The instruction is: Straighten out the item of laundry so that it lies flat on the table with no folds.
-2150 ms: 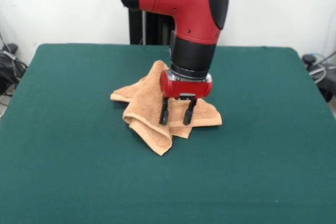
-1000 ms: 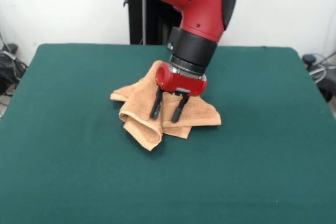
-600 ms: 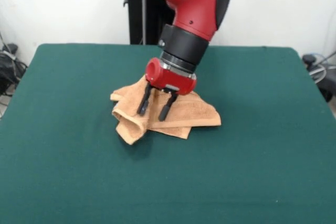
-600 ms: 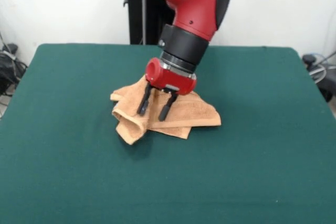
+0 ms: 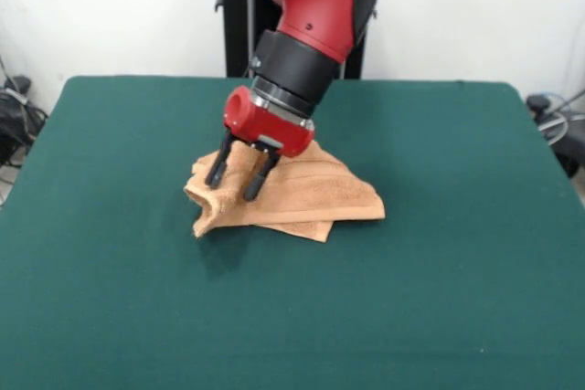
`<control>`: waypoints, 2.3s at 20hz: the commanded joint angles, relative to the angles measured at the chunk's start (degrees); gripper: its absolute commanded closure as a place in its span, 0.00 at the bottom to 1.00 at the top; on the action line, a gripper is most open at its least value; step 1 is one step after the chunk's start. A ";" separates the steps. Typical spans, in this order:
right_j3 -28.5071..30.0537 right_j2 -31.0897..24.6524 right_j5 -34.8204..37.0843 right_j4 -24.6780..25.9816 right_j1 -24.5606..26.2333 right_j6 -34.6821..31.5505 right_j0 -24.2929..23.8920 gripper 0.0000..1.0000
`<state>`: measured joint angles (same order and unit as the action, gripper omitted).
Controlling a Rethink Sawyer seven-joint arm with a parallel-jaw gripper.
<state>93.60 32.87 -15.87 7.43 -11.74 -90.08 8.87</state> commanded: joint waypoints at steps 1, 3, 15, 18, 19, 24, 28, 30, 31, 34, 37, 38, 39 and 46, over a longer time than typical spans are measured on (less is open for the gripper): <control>-3.30 -1.84 -3.98 -1.01 0.80 -8.14 -1.98 0.00; -3.34 -2.43 -3.51 -0.14 0.24 -7.91 -2.57 0.00; -3.38 -3.00 -4.68 1.65 -0.38 -6.82 -3.45 0.00; -3.14 -4.65 -3.41 3.01 -1.61 -6.84 -4.46 0.00; -3.20 -4.87 -2.82 3.16 -1.81 -6.72 -4.52 0.00; -2.82 -5.64 -3.58 3.22 -2.10 -7.77 -5.08 0.00; -2.43 -5.40 -5.95 2.69 -1.91 -8.43 -5.00 1.00; -2.21 -5.74 -7.09 2.80 -2.09 -8.87 -5.34 1.00; -2.14 -6.00 -7.37 2.97 -2.26 -8.95 -5.53 1.00; -1.86 -6.89 -8.28 3.67 -2.68 -9.22 -6.32 1.00; -1.78 -8.39 -7.64 4.89 -3.68 -9.36 -7.46 1.00; -1.73 -8.75 -7.76 5.27 -3.90 -9.45 -7.80 1.00; -1.78 -9.18 -7.63 5.85 -4.13 -9.40 -8.18 1.00; -1.14 -14.47 -4.92 13.55 -7.93 -8.57 -12.28 1.00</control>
<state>93.63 30.28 -20.99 14.69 -16.61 -90.08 0.00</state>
